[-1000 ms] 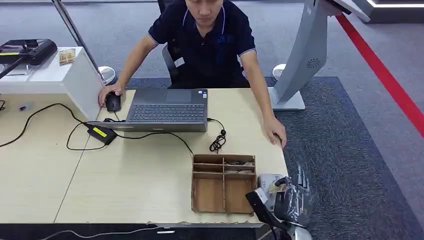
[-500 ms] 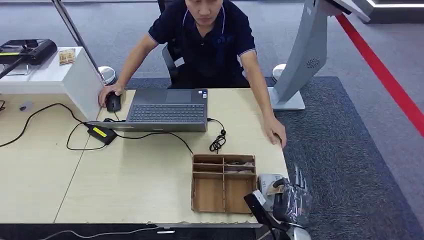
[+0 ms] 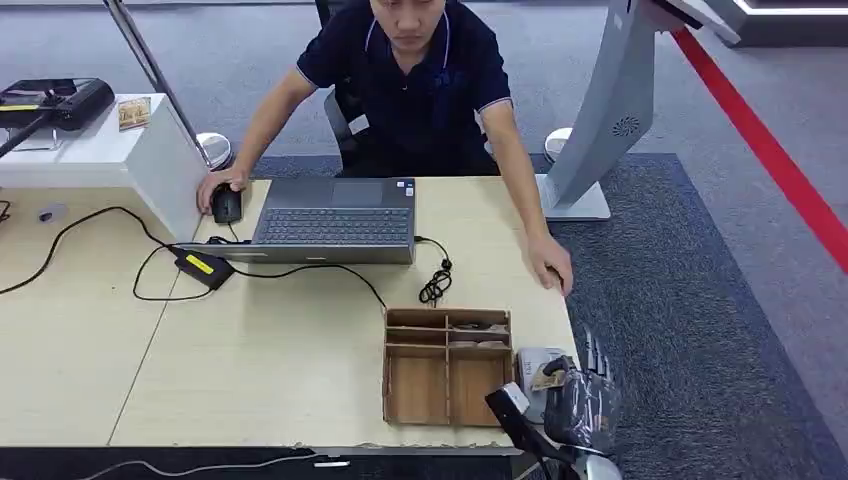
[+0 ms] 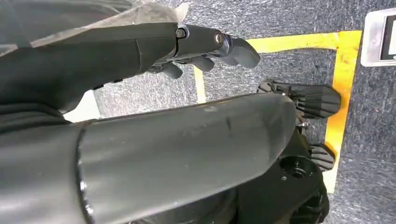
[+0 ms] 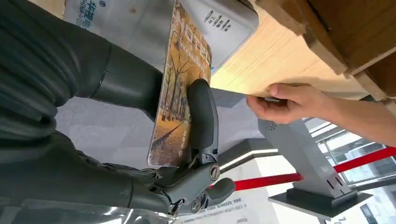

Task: Pass the card to the sensor for recognition and then transmit it.

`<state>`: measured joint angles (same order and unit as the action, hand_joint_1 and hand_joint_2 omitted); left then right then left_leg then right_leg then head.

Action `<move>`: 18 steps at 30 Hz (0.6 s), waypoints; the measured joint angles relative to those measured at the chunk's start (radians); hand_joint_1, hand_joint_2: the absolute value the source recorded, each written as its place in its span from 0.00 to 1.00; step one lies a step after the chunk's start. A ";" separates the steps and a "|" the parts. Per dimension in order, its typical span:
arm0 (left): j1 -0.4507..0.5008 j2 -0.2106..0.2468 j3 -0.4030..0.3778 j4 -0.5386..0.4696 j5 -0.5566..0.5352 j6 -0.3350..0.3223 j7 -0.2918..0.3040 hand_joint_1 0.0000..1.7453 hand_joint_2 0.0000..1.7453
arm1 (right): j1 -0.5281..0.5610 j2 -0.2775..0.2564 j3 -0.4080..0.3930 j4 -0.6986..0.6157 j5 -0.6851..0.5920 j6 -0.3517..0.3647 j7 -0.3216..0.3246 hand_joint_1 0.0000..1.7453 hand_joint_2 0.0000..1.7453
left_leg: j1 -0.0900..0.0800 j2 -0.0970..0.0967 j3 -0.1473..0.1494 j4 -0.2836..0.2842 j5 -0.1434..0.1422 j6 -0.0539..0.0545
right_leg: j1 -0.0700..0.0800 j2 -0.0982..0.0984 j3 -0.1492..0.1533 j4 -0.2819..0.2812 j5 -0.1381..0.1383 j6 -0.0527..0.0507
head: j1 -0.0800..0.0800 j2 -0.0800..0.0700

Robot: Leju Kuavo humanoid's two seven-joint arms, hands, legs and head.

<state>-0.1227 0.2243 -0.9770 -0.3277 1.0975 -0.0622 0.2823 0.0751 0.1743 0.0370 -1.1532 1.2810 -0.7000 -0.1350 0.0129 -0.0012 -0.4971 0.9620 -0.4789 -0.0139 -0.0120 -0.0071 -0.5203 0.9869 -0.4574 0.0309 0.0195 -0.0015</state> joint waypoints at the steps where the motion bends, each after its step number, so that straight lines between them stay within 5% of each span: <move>1: 0.000 0.000 -0.002 0.000 0.000 0.000 0.000 0.00 0.00 | -0.001 0.000 0.000 -0.001 0.000 0.000 -0.001 1.00 1.00 | 0.000 0.000 0.000 0.000 0.000 0.000 | 0.000 0.000 0.000 0.000 0.000 0.000 | 0.000 0.000; 11: 0.000 0.000 -0.010 0.000 -0.001 0.000 0.000 0.00 0.00 | -0.005 0.001 -0.002 -0.007 -0.003 0.000 -0.014 1.00 1.00 | 0.000 0.000 0.000 0.000 0.000 0.000 | 0.000 0.000 0.000 0.000 0.000 0.000 | 0.000 0.000; 18: 0.000 0.000 -0.011 0.000 0.000 0.003 0.000 0.00 0.00 | -0.001 0.031 -0.003 -0.063 -0.066 0.000 -0.149 1.00 1.00 | 0.000 0.000 0.000 0.000 0.000 0.000 | 0.000 0.000 0.000 0.000 0.000 0.000 | 0.000 0.000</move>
<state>-0.1229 0.2243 -0.9876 -0.3277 1.0979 -0.0591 0.2823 0.0740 0.2048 0.0343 -1.2157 1.2147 -0.7004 -0.2837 0.0129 -0.0012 -0.4970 0.9620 -0.4788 -0.0140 -0.0119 -0.0071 -0.5203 0.9871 -0.4573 0.0309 0.0195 -0.0015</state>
